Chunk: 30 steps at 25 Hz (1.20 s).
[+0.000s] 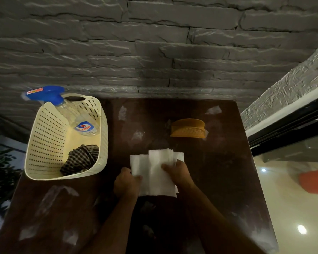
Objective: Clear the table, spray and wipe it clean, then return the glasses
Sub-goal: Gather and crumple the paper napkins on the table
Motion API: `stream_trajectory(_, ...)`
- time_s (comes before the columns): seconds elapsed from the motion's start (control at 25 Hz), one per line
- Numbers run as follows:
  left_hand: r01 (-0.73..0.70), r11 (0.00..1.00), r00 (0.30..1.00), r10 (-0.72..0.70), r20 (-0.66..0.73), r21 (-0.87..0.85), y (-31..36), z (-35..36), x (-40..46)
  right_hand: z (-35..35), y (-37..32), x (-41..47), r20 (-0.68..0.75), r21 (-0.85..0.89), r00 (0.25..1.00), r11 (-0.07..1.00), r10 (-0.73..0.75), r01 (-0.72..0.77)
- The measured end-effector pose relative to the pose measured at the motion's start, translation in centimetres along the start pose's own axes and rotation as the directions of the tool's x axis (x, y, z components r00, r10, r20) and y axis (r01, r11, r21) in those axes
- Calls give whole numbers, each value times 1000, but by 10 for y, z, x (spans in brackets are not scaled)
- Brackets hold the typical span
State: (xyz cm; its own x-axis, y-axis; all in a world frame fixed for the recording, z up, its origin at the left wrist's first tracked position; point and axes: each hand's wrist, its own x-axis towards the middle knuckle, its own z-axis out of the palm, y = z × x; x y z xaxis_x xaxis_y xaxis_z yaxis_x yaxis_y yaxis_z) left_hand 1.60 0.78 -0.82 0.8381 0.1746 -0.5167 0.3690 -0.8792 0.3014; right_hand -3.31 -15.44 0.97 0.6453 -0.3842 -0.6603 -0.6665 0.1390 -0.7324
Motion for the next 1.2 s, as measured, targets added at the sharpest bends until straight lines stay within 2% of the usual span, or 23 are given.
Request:
stream_trajectory(0.08, -21, 1000, 1000, 21, -2, -2, -2, 2, 3, -8, 6, 10, -137, -186, 990, 981, 35, -61)
stream_trajectory(0.16, -65, 998, 998, 66, -8, 21, -4, 5, 6, -18, 10, 20, -161, -313, 987, 947, 23, -73)
stream_trajectory(0.36, -130, 990, 991, 130, -7, 56, -3, 6, 4, -29, 14, 30, -172, -393, 983, 919, -61, -12)
stream_trajectory(0.8, -263, 960, 963, 257, -77, -99, 1, -6, -9, -41, 17, 35, -211, -530, 957, 846, -199, 59)
stream_trajectory(0.92, -291, 950, 956, 283, -81, -112, 5, -9, -15, -44, 18, 31, -215, -513, 946, 852, -244, 103)
stream_trajectory(1.08, -303, 944, 952, 295, -77, -128, 21, -13, -31, -45, 20, 19, -327, -501, 885, 855, -332, 136)
stream_trajectory(1.12, -313, 942, 949, 306, -76, -120, 27, -11, -37, -43, 20, 13, -307, -471, 897, 870, -317, 147)
stream_trajectory(1.2, -361, 928, 932, 359, -41, -93, 42, -4, -47, -34, 18, 3, -158, -281, 964, 946, -213, 163)
